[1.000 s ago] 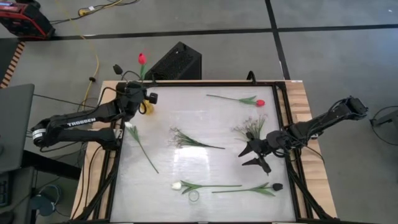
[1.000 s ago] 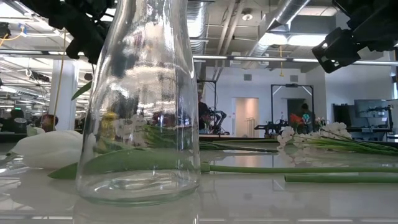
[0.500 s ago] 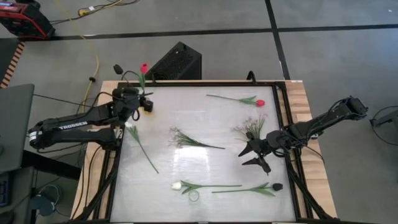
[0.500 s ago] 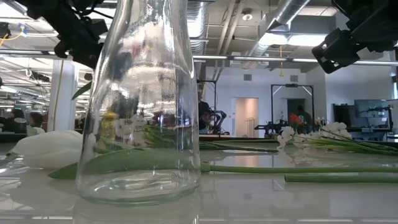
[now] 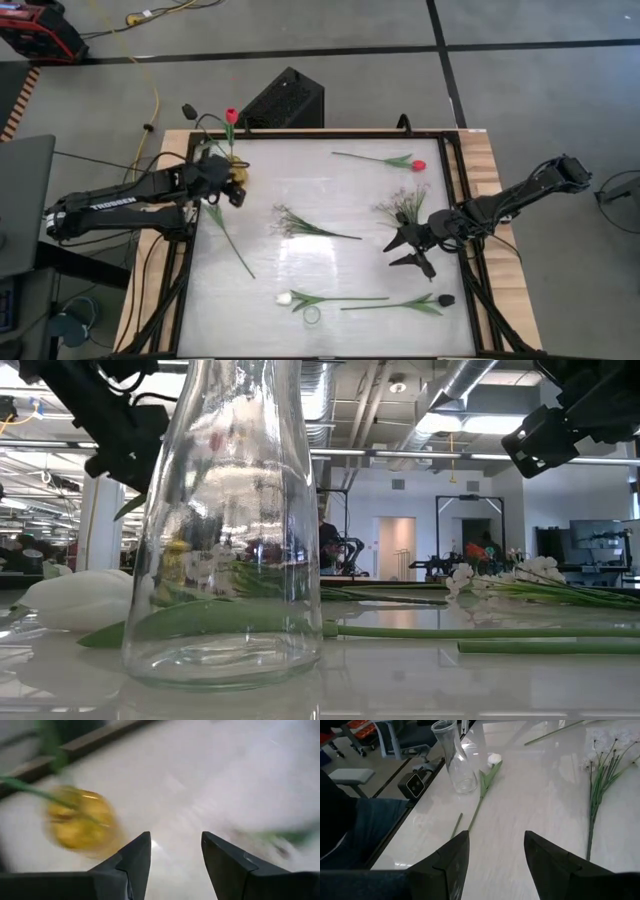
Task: Sort flowers into vase by color
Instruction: Put the black tulip into the yellow vase
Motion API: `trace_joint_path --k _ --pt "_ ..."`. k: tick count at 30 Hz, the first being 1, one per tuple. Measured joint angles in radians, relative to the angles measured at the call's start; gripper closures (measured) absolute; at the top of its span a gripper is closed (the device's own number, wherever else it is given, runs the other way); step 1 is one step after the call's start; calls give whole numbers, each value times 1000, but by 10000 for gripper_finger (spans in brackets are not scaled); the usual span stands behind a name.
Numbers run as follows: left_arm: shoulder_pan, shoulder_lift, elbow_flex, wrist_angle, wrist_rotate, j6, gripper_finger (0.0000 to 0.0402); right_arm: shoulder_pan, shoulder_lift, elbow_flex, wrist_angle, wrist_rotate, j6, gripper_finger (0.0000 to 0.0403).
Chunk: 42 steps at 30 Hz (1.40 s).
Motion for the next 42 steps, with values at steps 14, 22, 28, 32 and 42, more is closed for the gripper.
trace_joint_path --k 14,22,28,32,42 --pt "-259 23 -55 404 287 22 239 0 0 0 2 1 26 188" --pt "-493 261 -101 765 211 89 239 0 0 0 -7 2 98 188" --pt "-590 532 -100 1143 206 193 239 28 0 0 -134 -21 212 188" --pt "-608 680 -52 1254 204 249 239 149 28 0 -211 -29 272 188" --pt "-602 920 165 1218 212 434 239 450 318 48 -80 172 420 188"
